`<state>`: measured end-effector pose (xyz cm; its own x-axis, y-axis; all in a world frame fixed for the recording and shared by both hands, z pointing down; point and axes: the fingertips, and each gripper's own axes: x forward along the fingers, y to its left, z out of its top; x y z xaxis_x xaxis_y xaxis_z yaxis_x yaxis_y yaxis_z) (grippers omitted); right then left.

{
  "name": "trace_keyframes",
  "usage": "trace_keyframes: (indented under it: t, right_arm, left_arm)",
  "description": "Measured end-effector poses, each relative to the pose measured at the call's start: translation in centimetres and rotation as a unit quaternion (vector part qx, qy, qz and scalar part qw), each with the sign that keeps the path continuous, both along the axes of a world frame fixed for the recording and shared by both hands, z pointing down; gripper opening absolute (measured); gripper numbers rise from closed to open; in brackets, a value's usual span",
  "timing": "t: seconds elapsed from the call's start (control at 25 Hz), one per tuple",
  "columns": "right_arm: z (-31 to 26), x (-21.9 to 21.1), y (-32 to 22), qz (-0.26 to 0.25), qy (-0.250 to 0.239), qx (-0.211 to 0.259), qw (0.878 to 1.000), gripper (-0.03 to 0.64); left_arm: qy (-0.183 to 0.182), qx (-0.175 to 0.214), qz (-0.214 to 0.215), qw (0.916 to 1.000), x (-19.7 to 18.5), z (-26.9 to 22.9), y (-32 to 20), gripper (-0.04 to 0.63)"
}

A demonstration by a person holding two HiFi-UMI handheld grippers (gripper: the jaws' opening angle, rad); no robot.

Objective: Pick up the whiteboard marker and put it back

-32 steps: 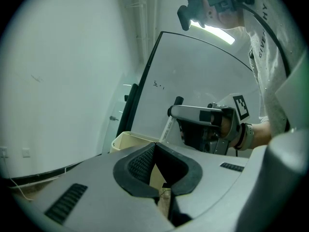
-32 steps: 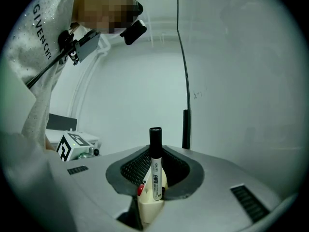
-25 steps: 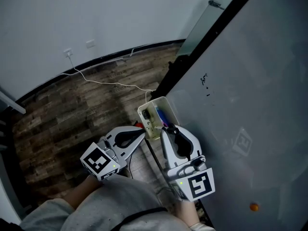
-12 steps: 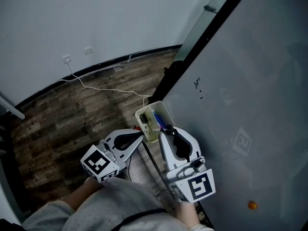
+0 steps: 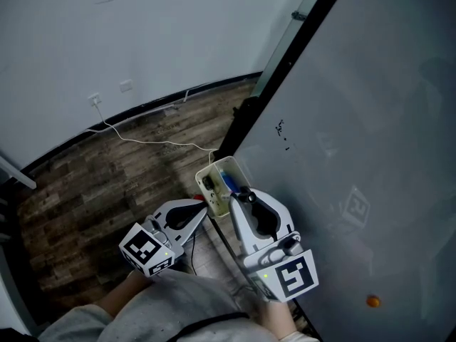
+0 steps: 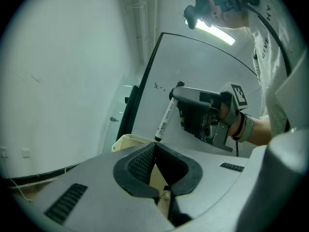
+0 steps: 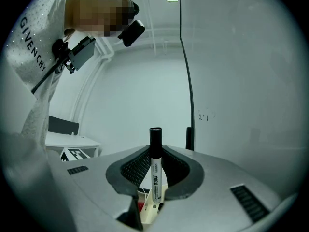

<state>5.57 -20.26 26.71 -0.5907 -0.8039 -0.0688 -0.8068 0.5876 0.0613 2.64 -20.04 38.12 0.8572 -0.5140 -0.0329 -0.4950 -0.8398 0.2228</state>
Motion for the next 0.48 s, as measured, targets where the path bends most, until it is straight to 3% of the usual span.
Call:
trace_keyframes:
  t: [0.48]
  right_arm:
    - [-1.7, -0.8, 0.2, -0.026, -0.012, 0.008, 1.0, 0.08]
  left_arm:
    - [-0.002, 0.006, 0.0, 1.0, 0.0, -0.4, -0.1, 0.015]
